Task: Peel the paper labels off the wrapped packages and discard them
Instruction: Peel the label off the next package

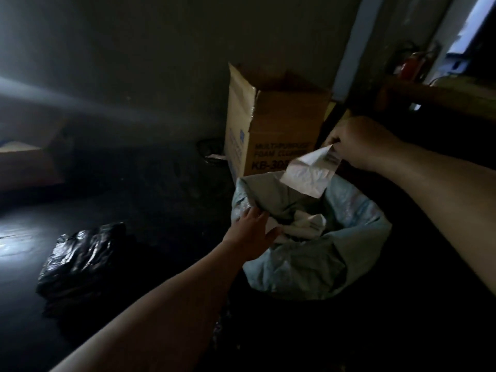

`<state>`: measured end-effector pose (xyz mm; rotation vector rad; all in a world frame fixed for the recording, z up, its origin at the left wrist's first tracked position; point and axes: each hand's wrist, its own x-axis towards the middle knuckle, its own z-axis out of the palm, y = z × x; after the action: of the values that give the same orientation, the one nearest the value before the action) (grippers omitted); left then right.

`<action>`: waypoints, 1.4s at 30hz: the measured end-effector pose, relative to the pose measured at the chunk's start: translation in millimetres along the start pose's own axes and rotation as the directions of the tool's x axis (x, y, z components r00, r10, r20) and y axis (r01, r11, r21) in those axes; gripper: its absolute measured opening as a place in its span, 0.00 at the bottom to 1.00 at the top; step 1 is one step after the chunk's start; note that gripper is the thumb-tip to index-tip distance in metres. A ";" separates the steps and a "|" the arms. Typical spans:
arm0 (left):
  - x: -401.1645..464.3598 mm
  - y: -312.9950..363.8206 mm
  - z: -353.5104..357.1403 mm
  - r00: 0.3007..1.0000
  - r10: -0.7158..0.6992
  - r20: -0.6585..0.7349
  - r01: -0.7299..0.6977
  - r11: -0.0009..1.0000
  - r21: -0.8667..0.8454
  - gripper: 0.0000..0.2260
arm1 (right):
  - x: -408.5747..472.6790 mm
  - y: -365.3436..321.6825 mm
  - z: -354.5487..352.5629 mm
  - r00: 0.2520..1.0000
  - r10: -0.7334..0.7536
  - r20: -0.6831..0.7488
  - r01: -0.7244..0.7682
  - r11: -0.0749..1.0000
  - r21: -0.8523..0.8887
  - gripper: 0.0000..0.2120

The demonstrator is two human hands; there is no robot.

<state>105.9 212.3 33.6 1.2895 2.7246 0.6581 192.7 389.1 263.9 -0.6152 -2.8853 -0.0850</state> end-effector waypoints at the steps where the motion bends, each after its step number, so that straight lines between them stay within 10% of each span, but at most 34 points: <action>1: 5.0 5.1 7.9 1.000 0.005 -0.010 -0.005 1.000 -0.027 0.28 | 0.5 9.2 1.1 1.000 0.014 -0.010 -0.014 1.000 0.006 0.12; 32: 32.4 22.2 62.8 0.997 -0.057 -0.056 0.058 0.998 0.021 0.34 | 31.6 88.7 64.3 0.992 0.109 0.071 -0.109 0.994 0.007 0.16; 42: 31.8 17.0 46.3 0.999 -0.008 0.033 0.012 0.990 -0.144 0.36 | 20.3 36.5 91.2 0.990 -0.019 0.142 -0.016 0.969 0.245 0.16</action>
<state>108.1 261.9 2.4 1.2417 2.6018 0.8092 173.6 439.2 179.1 -0.5938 -2.9662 0.3253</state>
